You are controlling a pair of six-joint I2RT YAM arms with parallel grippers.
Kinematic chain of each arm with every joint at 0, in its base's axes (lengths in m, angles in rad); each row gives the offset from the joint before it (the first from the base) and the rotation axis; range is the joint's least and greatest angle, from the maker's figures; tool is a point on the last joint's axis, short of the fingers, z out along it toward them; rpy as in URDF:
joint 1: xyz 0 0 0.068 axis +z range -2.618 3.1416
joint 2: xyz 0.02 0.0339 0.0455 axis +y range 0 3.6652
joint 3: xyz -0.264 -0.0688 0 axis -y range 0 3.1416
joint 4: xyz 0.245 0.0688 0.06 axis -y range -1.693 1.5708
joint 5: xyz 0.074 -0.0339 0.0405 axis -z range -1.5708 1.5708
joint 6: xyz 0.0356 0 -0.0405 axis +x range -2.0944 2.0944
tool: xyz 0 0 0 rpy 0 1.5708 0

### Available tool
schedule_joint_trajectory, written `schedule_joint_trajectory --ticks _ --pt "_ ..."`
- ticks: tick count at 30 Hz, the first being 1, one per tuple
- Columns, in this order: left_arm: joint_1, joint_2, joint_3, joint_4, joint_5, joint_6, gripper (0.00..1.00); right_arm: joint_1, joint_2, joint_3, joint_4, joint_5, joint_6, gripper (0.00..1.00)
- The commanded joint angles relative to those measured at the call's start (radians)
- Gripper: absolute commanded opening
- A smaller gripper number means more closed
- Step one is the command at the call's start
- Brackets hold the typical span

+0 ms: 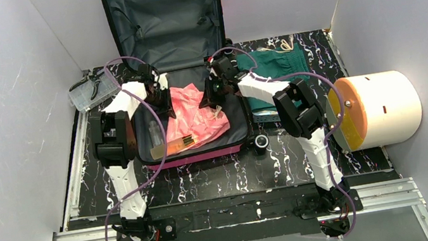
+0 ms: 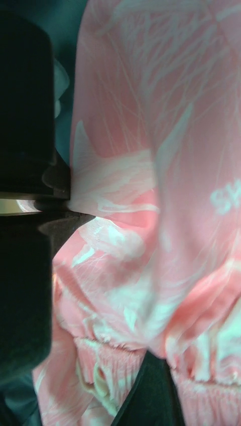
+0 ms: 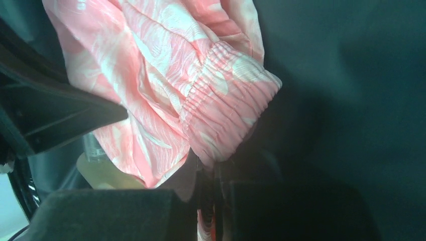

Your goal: Open, take out, and arrange the luggage

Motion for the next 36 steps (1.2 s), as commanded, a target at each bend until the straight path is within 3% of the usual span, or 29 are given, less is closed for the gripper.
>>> schedule_joint_trajectory --ticks 1,14,23,27,36 --pt "-0.002 -0.161 0.018 -0.012 0.053 0.013 0.0 0.002 -0.084 0.111 -0.018 0.039 -0.042 0.01" --pt "-0.019 -0.234 0.199 -0.117 0.061 0.049 0.0 -0.03 -0.198 0.197 -0.08 0.15 -0.127 0.01" --pt "-0.02 -0.131 0.215 -0.199 0.061 0.084 0.0 -0.034 -0.203 0.068 -0.115 0.168 -0.135 0.01" --pt "-0.047 -0.204 0.317 -0.217 0.071 0.084 0.0 -0.034 -0.278 0.204 -0.205 0.23 -0.192 0.01" --pt "-0.172 -0.233 0.53 -0.245 0.069 0.066 0.0 -0.05 -0.411 0.342 -0.293 0.389 -0.287 0.01"
